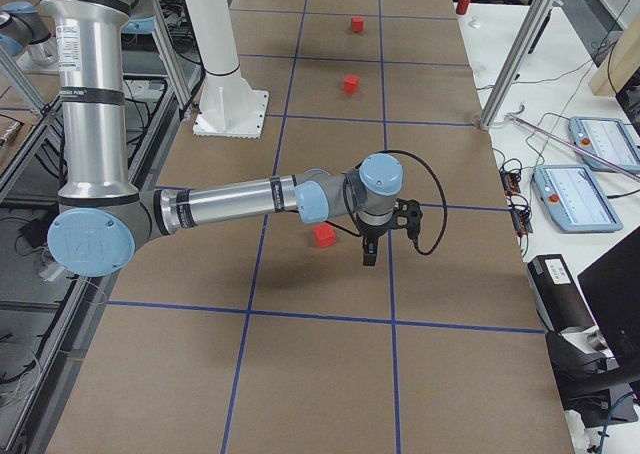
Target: Form red blocks into L shape at center
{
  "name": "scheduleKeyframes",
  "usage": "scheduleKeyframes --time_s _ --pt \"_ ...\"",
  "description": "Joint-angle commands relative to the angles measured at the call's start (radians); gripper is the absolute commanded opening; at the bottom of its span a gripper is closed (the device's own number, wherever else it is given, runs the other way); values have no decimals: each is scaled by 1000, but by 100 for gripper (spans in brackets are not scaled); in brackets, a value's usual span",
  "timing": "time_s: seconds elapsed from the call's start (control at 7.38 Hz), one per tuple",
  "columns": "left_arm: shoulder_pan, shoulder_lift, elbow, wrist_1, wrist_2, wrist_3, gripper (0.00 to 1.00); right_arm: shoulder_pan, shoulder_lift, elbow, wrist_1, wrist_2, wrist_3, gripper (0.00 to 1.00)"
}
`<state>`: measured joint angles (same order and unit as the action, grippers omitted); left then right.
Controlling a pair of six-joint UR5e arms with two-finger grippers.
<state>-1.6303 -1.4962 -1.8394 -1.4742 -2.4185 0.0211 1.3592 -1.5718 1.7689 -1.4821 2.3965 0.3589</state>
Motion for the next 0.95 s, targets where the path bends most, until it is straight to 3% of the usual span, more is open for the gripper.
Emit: scheduleKeyframes --time_s 0.0,0.27,0.54,0.81 --pt "1 1 -1 0 -4 -1 100 -104 -35 116 -1 -10 12 100" --pt "1 1 0 0 -4 -4 100 -228 -77 162 61 -27 12 100" --pt "1 1 -1 0 -4 -4 100 -302 -193 155 301 -97 9 100" --pt "1 -1 -3 0 -4 -4 100 -391 -212 155 335 -184 11 99"
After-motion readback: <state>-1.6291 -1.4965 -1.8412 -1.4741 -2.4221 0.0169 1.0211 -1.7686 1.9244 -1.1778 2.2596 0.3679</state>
